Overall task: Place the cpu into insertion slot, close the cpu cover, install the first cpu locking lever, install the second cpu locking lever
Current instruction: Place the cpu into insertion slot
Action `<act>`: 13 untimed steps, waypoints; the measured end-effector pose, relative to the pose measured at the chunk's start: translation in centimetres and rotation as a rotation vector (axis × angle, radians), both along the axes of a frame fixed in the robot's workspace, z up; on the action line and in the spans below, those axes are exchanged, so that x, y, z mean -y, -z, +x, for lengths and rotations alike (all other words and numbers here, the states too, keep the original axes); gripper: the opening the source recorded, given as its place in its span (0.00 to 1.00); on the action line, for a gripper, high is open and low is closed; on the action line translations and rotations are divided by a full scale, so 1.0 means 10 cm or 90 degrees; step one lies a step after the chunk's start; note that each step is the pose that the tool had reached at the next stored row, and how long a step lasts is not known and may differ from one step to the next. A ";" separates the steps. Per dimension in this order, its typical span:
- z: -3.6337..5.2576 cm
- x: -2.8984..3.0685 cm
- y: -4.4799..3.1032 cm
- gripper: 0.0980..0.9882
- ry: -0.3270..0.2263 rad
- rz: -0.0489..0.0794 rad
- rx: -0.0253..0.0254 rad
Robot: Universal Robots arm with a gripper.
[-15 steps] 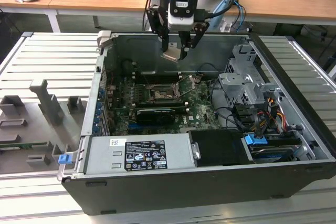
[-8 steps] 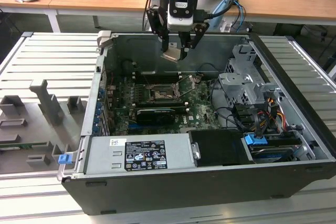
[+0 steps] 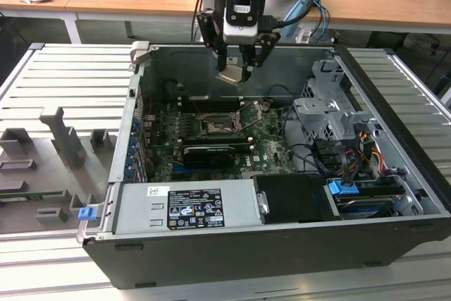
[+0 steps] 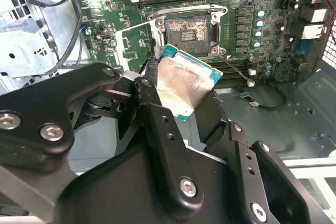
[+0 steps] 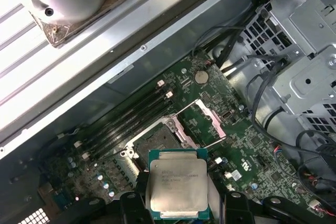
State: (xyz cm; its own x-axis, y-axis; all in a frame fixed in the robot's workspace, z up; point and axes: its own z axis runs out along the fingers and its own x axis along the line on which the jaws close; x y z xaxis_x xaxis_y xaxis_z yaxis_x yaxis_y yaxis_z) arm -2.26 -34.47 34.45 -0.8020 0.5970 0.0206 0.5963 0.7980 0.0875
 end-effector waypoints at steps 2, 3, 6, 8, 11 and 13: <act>0.000 0.000 0.004 0.48 0.002 0.000 0.0000; 0.000 0.000 0.006 0.48 0.003 0.000 0.0000; 0.000 0.000 0.014 0.48 0.006 0.000 0.0000; 0.000 0.000 0.020 0.48 0.010 0.000 0.0000; 0.000 0.000 0.029 0.48 0.016 0.000 0.0000; 0.000 0.000 0.032 0.48 0.026 0.000 0.0000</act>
